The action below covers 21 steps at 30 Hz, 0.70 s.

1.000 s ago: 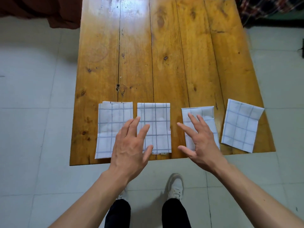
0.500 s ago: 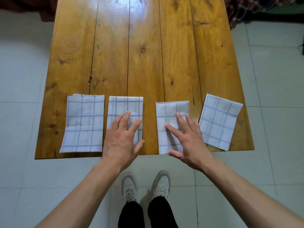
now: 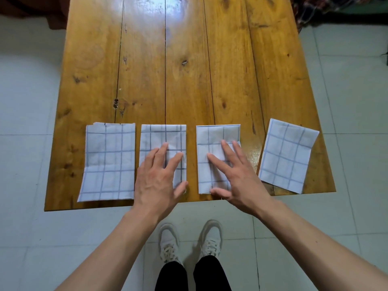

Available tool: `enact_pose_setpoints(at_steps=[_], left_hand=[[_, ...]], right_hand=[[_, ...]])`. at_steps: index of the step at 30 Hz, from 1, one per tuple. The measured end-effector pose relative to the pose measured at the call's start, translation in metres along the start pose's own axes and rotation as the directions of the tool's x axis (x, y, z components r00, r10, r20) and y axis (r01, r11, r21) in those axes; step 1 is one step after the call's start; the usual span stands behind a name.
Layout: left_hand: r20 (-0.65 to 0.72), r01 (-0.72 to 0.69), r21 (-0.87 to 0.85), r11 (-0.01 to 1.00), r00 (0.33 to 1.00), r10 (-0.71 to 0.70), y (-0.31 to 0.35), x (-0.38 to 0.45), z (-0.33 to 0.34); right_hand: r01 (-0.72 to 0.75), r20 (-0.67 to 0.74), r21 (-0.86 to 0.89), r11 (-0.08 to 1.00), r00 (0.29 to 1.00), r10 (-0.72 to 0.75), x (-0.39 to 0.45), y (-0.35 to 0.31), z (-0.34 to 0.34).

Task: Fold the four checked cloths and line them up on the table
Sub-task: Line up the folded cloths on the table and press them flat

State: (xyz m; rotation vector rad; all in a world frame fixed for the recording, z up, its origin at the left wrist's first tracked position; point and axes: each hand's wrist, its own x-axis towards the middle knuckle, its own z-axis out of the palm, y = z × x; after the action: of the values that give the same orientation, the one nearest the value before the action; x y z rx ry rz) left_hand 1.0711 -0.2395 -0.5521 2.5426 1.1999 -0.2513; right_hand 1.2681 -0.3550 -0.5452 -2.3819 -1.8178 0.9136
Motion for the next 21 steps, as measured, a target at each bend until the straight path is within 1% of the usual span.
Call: enact_pose_setpoints(at_steps=[5,12,17,21], left_hand=[[0.008,-0.007,-0.012,1.0,1.0,0.007,-0.001,0.0,-0.003],[-0.023,-0.005,-0.064,0.998,1.0,0.004,-0.002,0.0,-0.002],[-0.045,-0.009,-0.012,1.0,0.999,0.008,-0.004,0.001,-0.003],[0.016,-0.069,0.031,0.997,0.998,0.068,-0.012,0.001,-0.008]], right_hand=[[-0.01,-0.001,0.0,1.0,1.0,0.01,0.002,-0.007,0.002],[0.033,0.006,-0.027,0.999,0.999,-0.033,0.008,-0.011,0.002],[0.034,0.009,-0.012,0.999,0.999,-0.034,0.009,-0.012,0.001],[0.038,0.001,-0.008,0.999,0.999,-0.038,0.009,-0.01,0.003]])
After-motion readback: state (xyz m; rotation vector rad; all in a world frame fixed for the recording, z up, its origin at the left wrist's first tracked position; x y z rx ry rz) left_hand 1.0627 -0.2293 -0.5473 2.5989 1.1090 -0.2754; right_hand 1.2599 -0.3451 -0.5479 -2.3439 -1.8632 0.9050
